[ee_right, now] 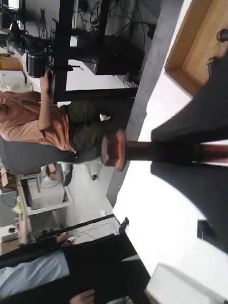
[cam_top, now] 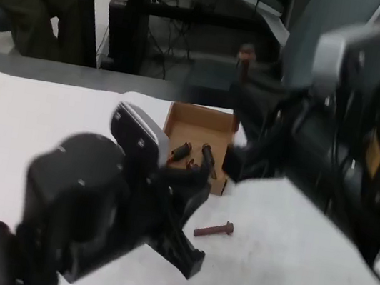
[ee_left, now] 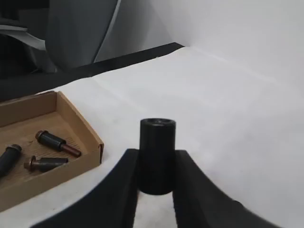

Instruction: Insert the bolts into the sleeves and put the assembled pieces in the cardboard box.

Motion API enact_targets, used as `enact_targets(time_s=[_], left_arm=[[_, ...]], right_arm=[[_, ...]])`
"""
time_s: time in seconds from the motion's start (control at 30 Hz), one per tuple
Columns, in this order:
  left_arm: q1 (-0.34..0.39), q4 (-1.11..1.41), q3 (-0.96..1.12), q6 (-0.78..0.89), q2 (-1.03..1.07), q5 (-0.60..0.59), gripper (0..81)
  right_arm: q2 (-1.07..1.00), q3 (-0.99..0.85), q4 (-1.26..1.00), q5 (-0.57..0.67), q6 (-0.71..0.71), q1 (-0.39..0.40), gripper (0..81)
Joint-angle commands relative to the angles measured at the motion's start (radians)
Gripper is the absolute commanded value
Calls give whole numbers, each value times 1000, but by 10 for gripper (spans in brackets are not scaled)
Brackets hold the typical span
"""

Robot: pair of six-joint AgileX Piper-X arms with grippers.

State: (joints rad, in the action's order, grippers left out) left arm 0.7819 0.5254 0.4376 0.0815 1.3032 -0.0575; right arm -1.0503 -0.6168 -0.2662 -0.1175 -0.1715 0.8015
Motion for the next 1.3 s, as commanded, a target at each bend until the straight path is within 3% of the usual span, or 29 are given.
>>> enact_targets(time_s=[0.0, 0.13, 0.57, 0.9, 1.27], left_arm=[[28, 134, 3, -10, 53, 46, 18], [59, 154, 3, 8, 67, 192, 18], [59, 286, 3, 50, 65, 161, 18], [59, 286, 3, 50, 65, 161, 18], [59, 303, 3, 50, 57, 161, 18]], right_arm=[[14, 45, -136, -38, -39, 8, 0], [-2, 52, -175, -48, -76, 8, 0], [-169, 48, -330, 3, -110, 8, 0], [-178, 48, -330, -18, 68, -8, 0], [-178, 48, -330, -2, 13, -61, 0]])
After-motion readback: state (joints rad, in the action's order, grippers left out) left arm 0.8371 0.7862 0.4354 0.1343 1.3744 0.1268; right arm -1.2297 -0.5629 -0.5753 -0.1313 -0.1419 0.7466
